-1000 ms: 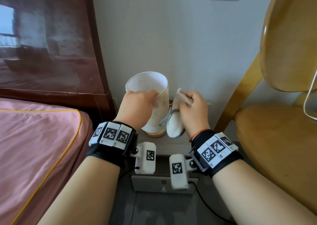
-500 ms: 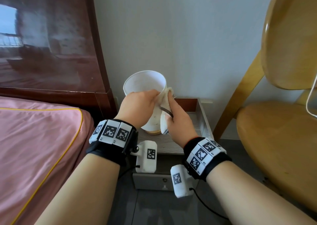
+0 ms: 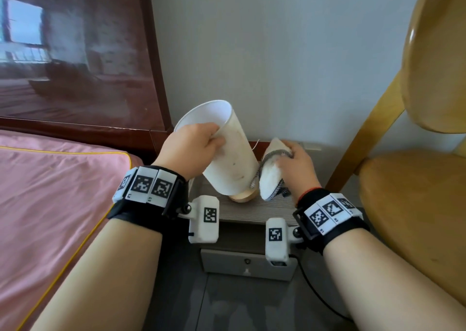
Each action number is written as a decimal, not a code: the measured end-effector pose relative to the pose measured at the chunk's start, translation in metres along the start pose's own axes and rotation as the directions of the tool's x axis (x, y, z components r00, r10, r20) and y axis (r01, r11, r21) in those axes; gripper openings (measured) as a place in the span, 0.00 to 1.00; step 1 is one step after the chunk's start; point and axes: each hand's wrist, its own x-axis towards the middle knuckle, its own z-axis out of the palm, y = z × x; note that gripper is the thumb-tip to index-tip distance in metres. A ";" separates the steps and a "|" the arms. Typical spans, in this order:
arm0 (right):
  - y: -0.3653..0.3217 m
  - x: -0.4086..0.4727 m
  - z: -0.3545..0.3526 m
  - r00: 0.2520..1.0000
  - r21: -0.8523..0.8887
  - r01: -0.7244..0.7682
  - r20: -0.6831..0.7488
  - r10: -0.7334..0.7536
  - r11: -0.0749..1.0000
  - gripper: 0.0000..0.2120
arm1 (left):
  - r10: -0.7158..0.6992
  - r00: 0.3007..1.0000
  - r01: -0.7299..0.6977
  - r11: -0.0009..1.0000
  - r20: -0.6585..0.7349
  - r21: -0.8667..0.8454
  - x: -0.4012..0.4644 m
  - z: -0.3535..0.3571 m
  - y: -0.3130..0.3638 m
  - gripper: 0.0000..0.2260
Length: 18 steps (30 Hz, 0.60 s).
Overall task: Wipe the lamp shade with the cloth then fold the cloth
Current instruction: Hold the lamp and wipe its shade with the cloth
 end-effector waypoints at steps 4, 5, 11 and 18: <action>-0.007 -0.005 -0.005 0.993 0.071 0.094 -0.075 -0.089 0.993 0.15 | -0.051 0.999 0.050 0.998 -0.011 -0.034 0.001 0.008 0.011 0.17; -0.009 -0.007 -0.005 0.988 0.083 0.129 -0.098 -0.121 0.988 0.13 | -0.062 0.998 0.061 0.998 -0.013 -0.030 0.001 0.011 0.014 0.15; -0.019 -0.026 0.014 0.924 0.051 0.378 -0.083 -0.374 0.924 0.13 | -0.112 0.993 0.110 0.993 -0.042 -0.039 0.003 0.016 0.020 0.11; 0.000 -0.044 0.059 0.815 -0.240 0.578 0.207 -0.541 0.780 0.37 | -0.107 0.994 0.104 0.987 -0.025 -0.122 0.004 0.017 0.018 0.11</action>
